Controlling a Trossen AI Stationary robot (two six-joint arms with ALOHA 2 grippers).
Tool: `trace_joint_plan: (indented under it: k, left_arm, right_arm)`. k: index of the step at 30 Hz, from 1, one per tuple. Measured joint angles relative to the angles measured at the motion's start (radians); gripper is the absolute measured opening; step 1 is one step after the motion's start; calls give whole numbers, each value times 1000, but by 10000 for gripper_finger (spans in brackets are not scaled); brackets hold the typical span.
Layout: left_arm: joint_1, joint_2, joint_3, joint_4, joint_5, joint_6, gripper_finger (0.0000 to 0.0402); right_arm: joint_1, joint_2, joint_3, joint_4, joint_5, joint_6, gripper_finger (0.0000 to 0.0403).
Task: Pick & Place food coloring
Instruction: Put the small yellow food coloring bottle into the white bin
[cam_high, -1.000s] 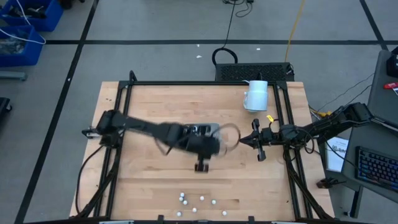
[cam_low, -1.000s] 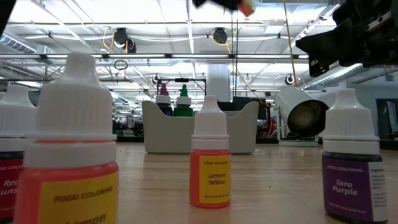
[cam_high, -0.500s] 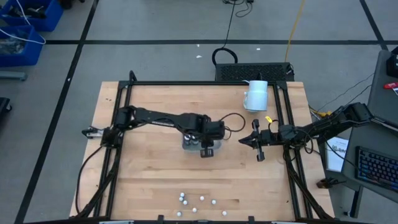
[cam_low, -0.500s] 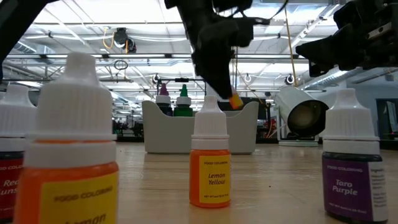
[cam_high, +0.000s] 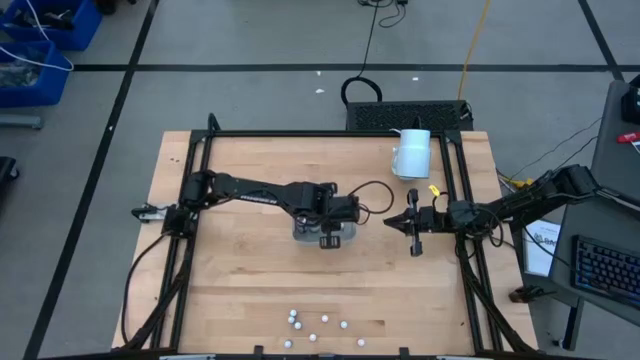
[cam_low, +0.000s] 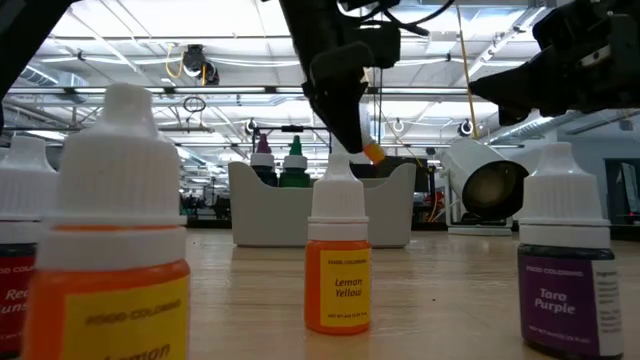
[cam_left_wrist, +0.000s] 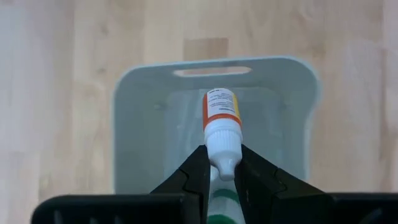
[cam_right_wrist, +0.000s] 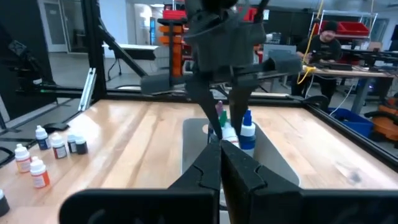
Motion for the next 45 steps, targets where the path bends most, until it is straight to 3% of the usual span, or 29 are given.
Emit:
trace_joint_plan:
  k: [10, 16, 24, 45]
  left_arm:
    - [10, -1, 0, -93, -20, 3, 66]
    - [11, -1, 0, -91, -23, 3, 65]
    - [11, -1, 0, -90, -19, 0, 35]
    - [7, -1, 0, -84, -25, 36, 35]
  right_arm:
    - [0, 0, 0, 0, 0, 12, 0]
    - [0, 1, 0, 0, 0, 35, 0]
    - [0, 0, 0, 0, 0, 30, 0]
    - [0, 0, 0, 0, -1, 28, 0]
